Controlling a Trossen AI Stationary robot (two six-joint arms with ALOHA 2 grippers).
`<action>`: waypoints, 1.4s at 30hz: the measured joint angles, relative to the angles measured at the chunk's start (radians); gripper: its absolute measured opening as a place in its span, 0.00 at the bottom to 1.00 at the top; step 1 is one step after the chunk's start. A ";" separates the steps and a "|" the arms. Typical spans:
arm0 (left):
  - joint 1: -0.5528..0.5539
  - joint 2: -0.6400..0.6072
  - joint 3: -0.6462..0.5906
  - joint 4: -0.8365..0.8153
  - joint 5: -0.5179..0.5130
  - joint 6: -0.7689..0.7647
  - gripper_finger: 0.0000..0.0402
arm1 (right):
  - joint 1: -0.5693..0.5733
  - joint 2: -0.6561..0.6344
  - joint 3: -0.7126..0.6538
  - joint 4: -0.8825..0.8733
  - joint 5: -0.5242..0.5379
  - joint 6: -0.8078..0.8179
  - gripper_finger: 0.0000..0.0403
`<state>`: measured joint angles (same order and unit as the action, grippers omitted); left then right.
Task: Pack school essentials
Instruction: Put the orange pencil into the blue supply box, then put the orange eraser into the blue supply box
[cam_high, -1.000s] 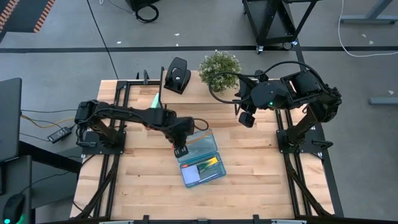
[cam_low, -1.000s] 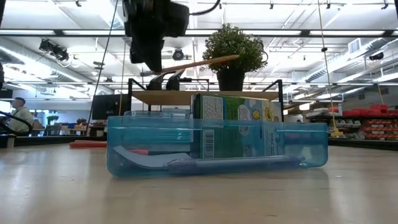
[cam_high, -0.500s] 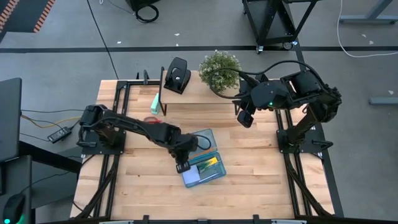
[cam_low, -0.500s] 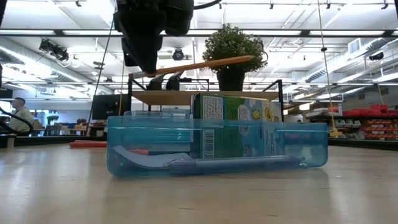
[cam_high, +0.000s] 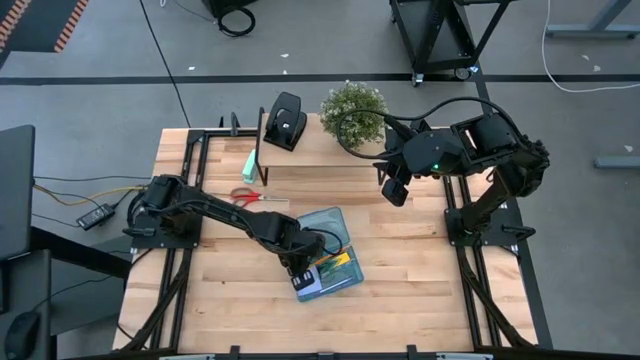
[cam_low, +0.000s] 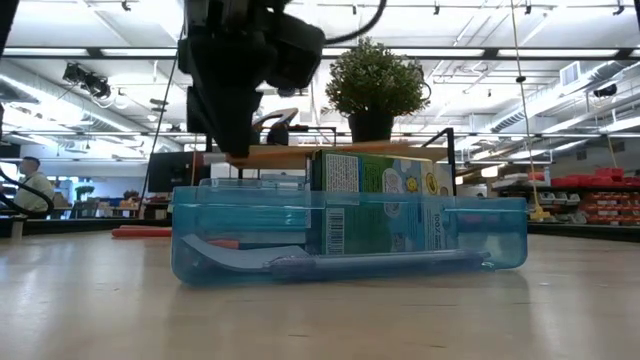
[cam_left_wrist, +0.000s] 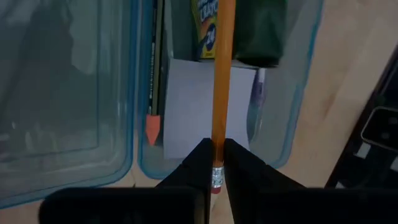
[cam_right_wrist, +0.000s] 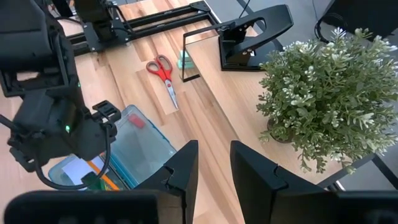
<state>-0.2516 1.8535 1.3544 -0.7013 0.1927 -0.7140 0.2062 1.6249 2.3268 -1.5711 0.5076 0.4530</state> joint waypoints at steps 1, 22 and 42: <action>0.000 0.007 0.000 0.000 0.005 -0.012 0.10 | 0.000 0.000 0.000 0.000 0.000 0.000 0.25; 0.003 0.014 0.000 0.034 0.052 -0.002 0.32 | 0.000 0.000 0.000 0.000 -0.039 -0.009 0.25; 0.100 -0.012 0.001 0.163 -0.069 0.223 0.34 | 0.000 0.000 0.000 0.000 -0.045 0.019 0.25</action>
<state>-0.1512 1.8420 1.3556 -0.5384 0.1242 -0.4911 0.2058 1.6245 2.3268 -1.5708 0.4625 0.4716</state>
